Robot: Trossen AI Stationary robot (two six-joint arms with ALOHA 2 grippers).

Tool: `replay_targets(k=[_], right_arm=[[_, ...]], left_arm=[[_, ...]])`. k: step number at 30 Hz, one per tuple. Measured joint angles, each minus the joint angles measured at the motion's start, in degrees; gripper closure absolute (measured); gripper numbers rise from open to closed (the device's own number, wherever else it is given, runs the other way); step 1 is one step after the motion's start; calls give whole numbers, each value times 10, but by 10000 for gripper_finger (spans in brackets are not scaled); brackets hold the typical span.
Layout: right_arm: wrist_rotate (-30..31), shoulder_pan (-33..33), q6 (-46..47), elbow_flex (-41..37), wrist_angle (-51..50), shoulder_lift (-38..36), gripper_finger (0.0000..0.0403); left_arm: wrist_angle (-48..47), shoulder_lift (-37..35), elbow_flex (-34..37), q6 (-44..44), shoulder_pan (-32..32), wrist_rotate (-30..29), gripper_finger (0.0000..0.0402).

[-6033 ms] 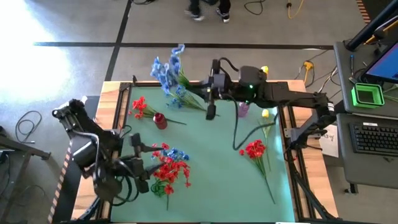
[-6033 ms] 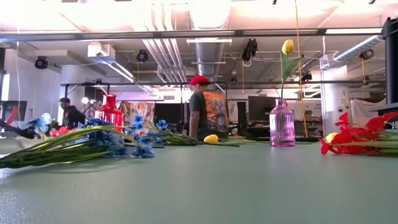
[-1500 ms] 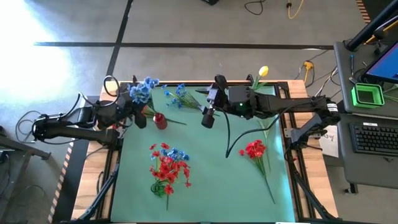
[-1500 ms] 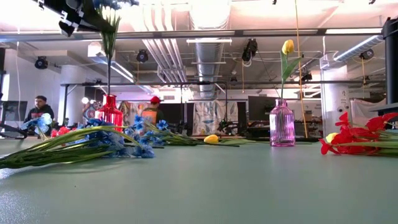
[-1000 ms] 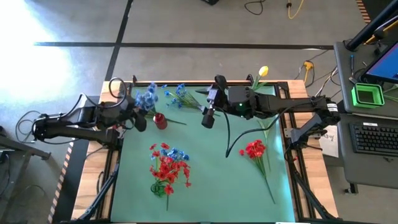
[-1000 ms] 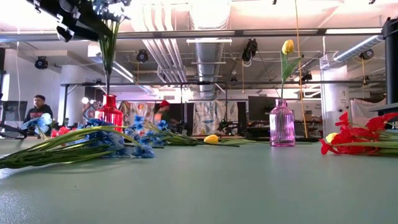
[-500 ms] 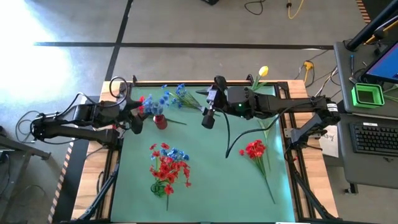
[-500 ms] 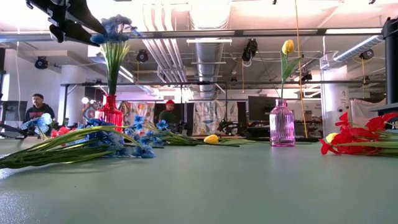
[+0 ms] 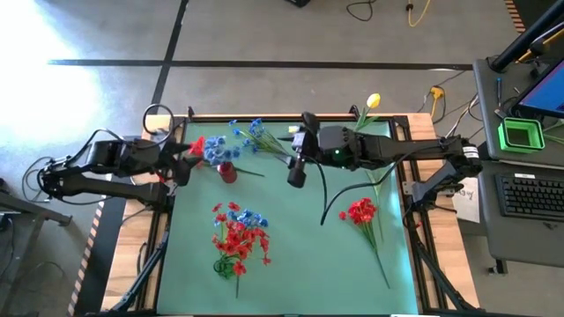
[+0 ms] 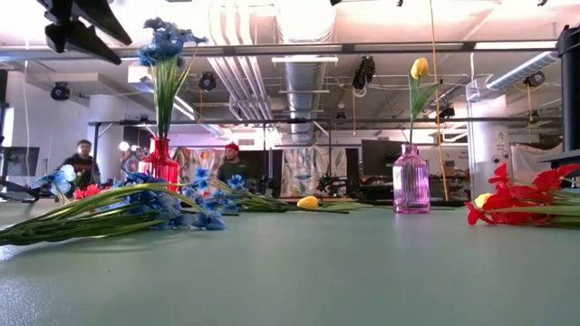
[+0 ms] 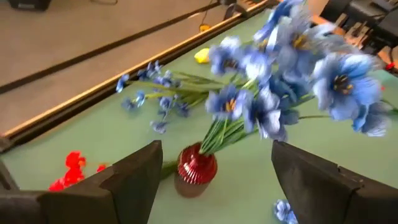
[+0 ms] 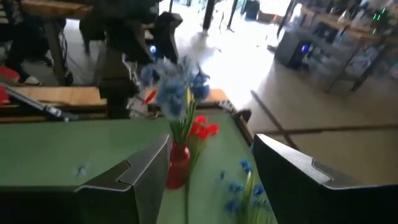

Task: Sort flowers into vase by color
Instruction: Put the bottom red flower into the green vase

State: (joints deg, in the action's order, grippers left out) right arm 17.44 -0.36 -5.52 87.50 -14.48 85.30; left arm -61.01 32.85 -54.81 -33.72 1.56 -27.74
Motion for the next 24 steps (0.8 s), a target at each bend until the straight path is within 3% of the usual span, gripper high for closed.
replay_targets(k=[10,17,24], right_arm=[[1,0,41,-68,-38,0,179],[5,-15,41,-175,70,2,179],[6,-29,50,-221,125,2,168]], left_arm=[[0,-7,-1,1,0,9,113],[0,-13,-2,1,0,8,113],[1,-19,2,-3,0,-6,117]])
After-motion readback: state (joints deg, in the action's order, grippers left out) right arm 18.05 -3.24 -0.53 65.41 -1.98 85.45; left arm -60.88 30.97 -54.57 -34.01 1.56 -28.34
